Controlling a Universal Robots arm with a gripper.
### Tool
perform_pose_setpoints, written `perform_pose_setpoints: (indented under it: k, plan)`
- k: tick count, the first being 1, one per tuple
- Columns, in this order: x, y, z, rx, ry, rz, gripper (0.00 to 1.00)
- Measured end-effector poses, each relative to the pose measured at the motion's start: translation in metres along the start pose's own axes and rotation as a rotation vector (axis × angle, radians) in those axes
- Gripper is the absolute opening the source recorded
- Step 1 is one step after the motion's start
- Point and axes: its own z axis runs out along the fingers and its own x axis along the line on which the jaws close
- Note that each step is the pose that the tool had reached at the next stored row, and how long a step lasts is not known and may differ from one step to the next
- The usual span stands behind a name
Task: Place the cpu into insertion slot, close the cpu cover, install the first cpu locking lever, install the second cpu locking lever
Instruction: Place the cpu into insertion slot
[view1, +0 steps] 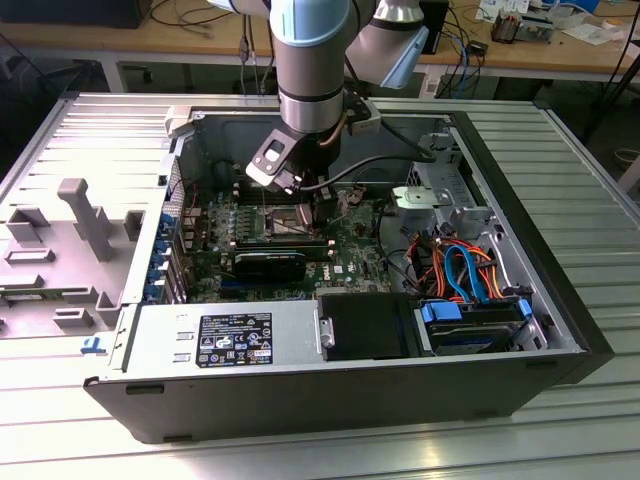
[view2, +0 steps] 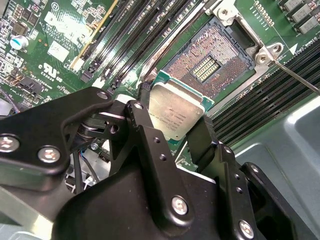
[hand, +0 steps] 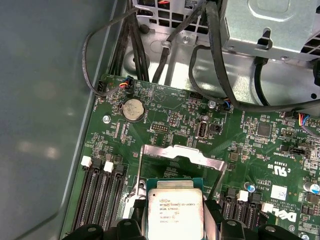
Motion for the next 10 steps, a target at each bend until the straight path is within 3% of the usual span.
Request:
perform_pose_setpoints:
  k: [10]
  plan:
    - [0.0, -0.0002, 0.0027, -0.0001, -0.0006, 0.007, 0.54]
